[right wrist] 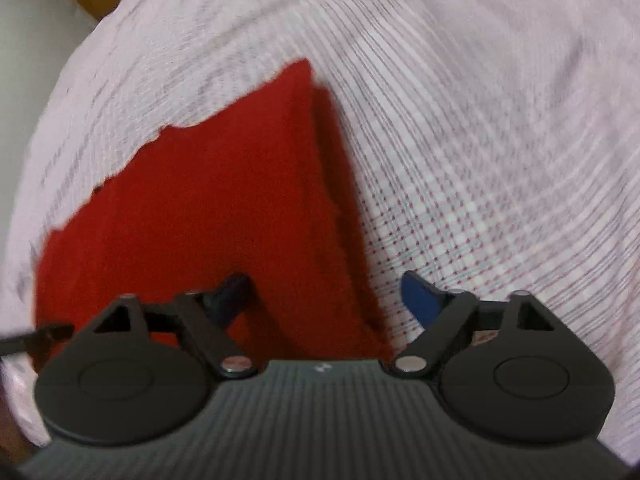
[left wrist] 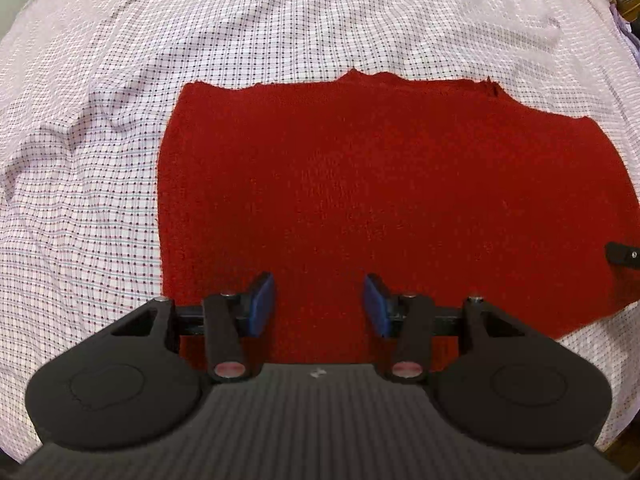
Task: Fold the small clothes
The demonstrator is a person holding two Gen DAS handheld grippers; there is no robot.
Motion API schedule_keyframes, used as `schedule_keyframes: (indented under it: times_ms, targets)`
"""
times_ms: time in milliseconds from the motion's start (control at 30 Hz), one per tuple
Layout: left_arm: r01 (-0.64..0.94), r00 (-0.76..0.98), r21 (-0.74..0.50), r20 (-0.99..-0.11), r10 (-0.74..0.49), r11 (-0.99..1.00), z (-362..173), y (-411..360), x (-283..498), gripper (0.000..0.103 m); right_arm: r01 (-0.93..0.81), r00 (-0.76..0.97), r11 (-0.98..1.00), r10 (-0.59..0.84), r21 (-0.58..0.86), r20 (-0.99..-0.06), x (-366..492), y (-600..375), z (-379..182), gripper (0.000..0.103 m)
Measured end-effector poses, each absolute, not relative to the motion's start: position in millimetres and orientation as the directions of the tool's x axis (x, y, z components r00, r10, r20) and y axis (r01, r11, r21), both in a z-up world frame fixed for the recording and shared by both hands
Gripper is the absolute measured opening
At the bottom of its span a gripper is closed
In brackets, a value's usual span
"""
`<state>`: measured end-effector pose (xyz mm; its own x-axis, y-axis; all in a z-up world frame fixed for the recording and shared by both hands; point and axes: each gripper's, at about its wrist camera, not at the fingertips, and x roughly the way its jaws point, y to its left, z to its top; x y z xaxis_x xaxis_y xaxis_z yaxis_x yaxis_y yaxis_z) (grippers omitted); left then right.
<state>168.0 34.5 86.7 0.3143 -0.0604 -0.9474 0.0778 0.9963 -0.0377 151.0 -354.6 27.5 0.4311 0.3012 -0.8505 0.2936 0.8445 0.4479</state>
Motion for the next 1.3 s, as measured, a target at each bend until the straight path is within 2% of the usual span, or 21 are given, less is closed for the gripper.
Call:
schedule_keyframes:
  times_ms: [133,267,400,667,867,1033,1133,1200,1300]
  targets:
    - [0.07,0.309,-0.022,-0.95,-0.043,0.997,85.5,31.2,169.2,0.057,0.328,0.435,0.769,0.392,0.548,-0.81,153.1,-366.2,13.6,0.093]
    - [0.062,0.3,-0.002,-0.954,-0.02,0.998,84.1,26.5,171.7,0.058,0.29,0.411,0.714,0.509,0.638,-0.756,154.3,-364.7,14.9,0.093]
    - [0.058,0.293,0.012,-0.956,-0.006,0.998,82.4,22.7,175.5,0.059,0.278,0.415,0.716,0.512,0.641,-0.752,157.8,-360.0,13.5,0.094]
    - [0.046,0.305,0.011,-0.952,-0.004,0.999,81.3,23.1,173.2,0.061,0.413,0.521,0.474,0.577,0.778,-0.629,167.2,-383.5,-7.1,0.094]
    - [0.034,0.304,0.017,-0.953,0.006,0.999,80.9,20.9,173.7,0.062,0.37,0.5,0.527,0.581,0.765,-0.642,182.5,-366.9,-5.4,0.093]
    - [0.032,0.304,0.024,-0.953,0.013,0.999,78.1,17.2,175.2,0.062,0.364,0.488,0.539,0.584,0.759,-0.649,192.0,-364.1,-10.4,0.079]
    - [0.032,0.305,0.028,-0.952,0.017,0.999,77.5,17.0,174.9,0.062,0.362,0.484,0.533,0.594,0.765,-0.643,183.7,-376.6,-10.6,0.065]
    - [0.031,0.303,0.031,-0.953,0.02,0.999,77.0,16.6,175.6,0.062,0.36,0.485,0.519,0.606,0.775,-0.631,179.8,-379.5,-9.7,0.05]
    - [0.03,0.294,0.036,-0.956,0.025,0.999,77.3,15.9,177.6,0.063,0.343,0.492,0.527,0.605,0.778,-0.627,174.9,-382.1,-0.4,0.043]
